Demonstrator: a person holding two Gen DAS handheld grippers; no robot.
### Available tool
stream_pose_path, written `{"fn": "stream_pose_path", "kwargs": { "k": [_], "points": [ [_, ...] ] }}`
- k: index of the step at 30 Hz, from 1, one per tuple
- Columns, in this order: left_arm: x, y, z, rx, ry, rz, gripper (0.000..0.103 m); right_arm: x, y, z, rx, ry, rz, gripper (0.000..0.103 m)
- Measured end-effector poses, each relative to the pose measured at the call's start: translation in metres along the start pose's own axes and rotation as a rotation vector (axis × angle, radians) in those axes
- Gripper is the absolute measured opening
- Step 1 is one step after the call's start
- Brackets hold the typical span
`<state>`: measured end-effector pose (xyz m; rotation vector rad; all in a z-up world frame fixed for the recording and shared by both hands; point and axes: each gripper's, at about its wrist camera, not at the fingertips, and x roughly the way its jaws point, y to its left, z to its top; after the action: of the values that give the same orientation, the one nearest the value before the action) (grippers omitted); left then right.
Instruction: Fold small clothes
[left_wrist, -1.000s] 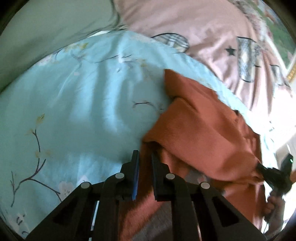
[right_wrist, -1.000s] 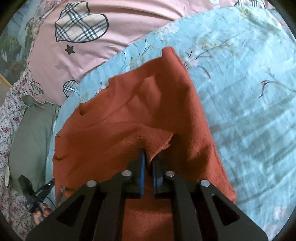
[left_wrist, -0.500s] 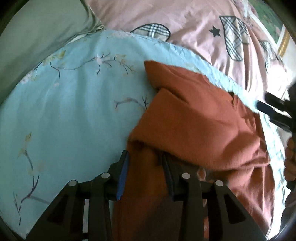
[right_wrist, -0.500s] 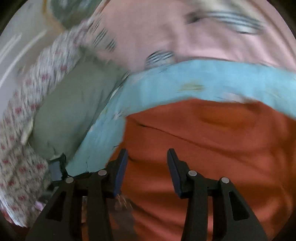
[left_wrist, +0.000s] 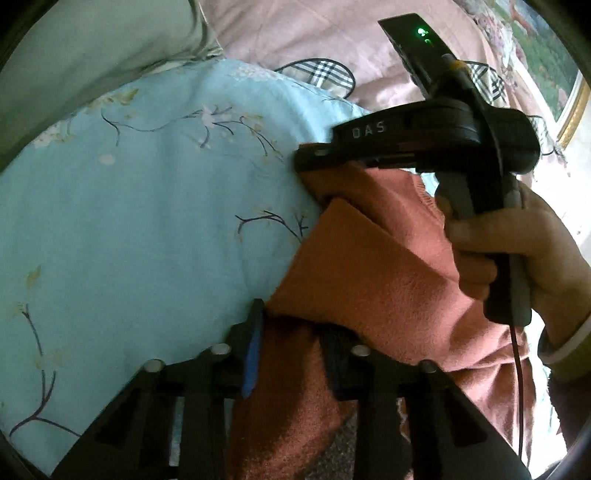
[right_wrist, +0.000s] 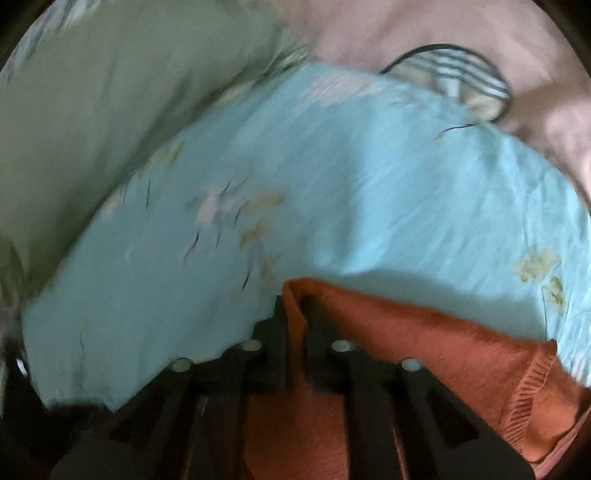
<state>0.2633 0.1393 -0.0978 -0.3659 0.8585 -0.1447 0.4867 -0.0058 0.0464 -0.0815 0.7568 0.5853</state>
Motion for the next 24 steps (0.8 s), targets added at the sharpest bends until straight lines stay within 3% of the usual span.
{"fn": "stream_pose_path", "kwargs": {
  "k": [2,4,7,10,12,14,19,21,24],
  "points": [
    [-0.002,0.000,-0.001,-0.014,-0.028,0.019,0.016,-0.009,-0.035,0.000,0.174,-0.089,0.073,0.008],
    [-0.006,0.000,-0.002,-0.014,-0.053,0.041,0.015,-0.001,-0.062,-0.008,0.312,-0.105,0.156,0.008],
    [-0.010,-0.002,-0.003,-0.012,-0.073,0.065,0.015,0.003,-0.073,-0.020,0.354,-0.090,0.223,0.011],
    [-0.017,0.007,-0.004,-0.049,-0.067,0.021,0.016,-0.023,-0.080,-0.029,0.391,-0.139,0.254,0.030],
    [-0.025,0.014,-0.006,-0.067,-0.057,-0.032,0.015,-0.052,-0.087,-0.035,0.376,-0.201,0.224,0.046],
    [-0.031,0.021,-0.010,-0.080,-0.038,-0.064,0.015,-0.083,-0.098,-0.048,0.370,-0.243,0.179,0.051],
    [-0.047,0.024,-0.006,-0.083,-0.039,-0.077,0.016,-0.153,-0.147,-0.106,0.407,-0.244,0.027,0.051],
    [-0.051,0.020,-0.001,-0.067,-0.041,-0.070,0.027,-0.184,-0.164,-0.142,0.431,-0.258,-0.061,0.051],
    [-0.050,0.007,0.014,-0.035,-0.049,-0.060,0.036,-0.221,-0.186,-0.193,0.478,-0.280,-0.175,0.051]
  ]
}}
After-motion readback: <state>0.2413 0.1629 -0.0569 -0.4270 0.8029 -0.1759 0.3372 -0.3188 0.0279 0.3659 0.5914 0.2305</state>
